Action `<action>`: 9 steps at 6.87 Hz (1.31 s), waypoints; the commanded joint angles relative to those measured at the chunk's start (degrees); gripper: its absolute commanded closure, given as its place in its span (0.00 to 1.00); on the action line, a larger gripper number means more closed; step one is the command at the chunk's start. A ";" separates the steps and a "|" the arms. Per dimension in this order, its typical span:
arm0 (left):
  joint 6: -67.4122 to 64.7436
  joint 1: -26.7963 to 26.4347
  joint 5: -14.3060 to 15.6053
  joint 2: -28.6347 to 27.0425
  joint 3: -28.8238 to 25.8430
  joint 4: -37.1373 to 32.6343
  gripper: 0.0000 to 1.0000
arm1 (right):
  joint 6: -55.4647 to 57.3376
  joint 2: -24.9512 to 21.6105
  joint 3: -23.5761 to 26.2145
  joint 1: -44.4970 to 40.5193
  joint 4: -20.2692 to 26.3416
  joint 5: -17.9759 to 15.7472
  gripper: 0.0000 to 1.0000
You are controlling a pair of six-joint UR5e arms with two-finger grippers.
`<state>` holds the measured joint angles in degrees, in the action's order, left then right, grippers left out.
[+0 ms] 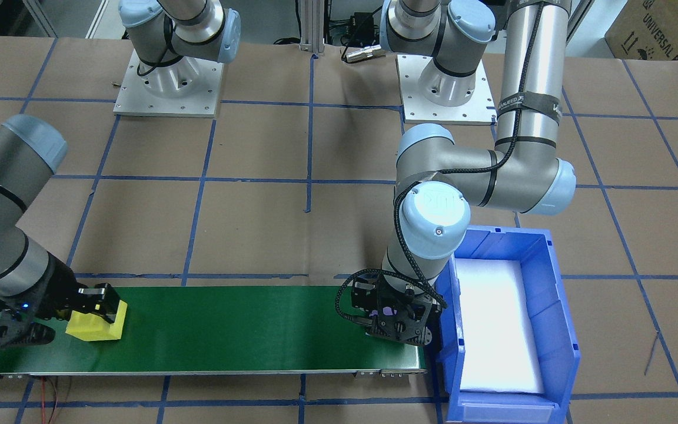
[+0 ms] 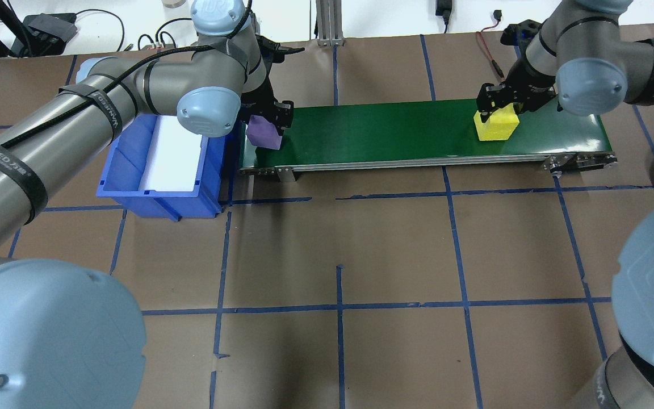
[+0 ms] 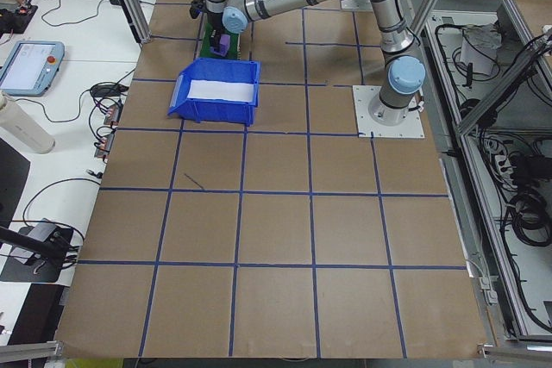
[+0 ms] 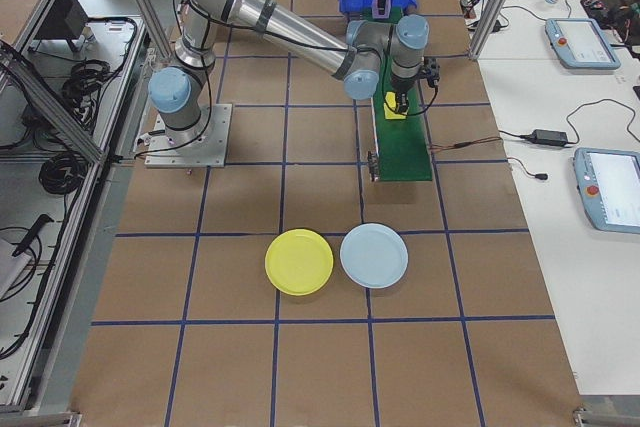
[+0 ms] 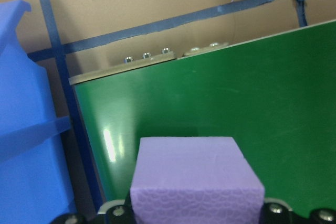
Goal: Move block left to right into plate
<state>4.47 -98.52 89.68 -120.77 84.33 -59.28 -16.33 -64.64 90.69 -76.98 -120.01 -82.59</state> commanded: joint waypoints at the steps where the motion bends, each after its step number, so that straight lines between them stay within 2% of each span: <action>1: 0.19 -0.09 -0.29 2.97 -1.79 -0.66 0.00 | -14.52 -5.54 0.71 6.01 1.35 -5.36 0.80; 2: 0.10 -0.09 -0.82 7.17 -2.59 -5.36 0.00 | -24.01 -9.32 0.98 12.22 5.88 -9.65 0.80; 3: 0.10 -0.09 -2.13 12.95 -2.68 -11.24 0.00 | -34.02 -11.10 1.24 19.42 6.45 -11.87 0.80; 5: 0.28 2.00 -1.88 21.93 -2.51 -23.54 0.00 | -49.00 -11.30 2.72 32.62 6.72 -12.24 0.80; 6: 0.36 5.33 -2.66 25.54 -1.29 -26.21 0.00 | -52.81 -11.12 4.74 37.99 6.63 -11.98 0.80; 8: 0.36 6.85 -1.88 28.99 2.13 -28.25 0.00 | -55.30 -9.29 9.30 44.87 5.67 -11.19 0.79; 9: 0.37 6.68 -1.88 29.01 3.28 -27.65 0.00 | -55.39 -6.66 10.46 46.63 4.62 -11.19 0.79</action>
<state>4.81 -92.19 87.72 -92.64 85.92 -86.83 -71.11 -73.72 99.23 -33.15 -114.40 -93.89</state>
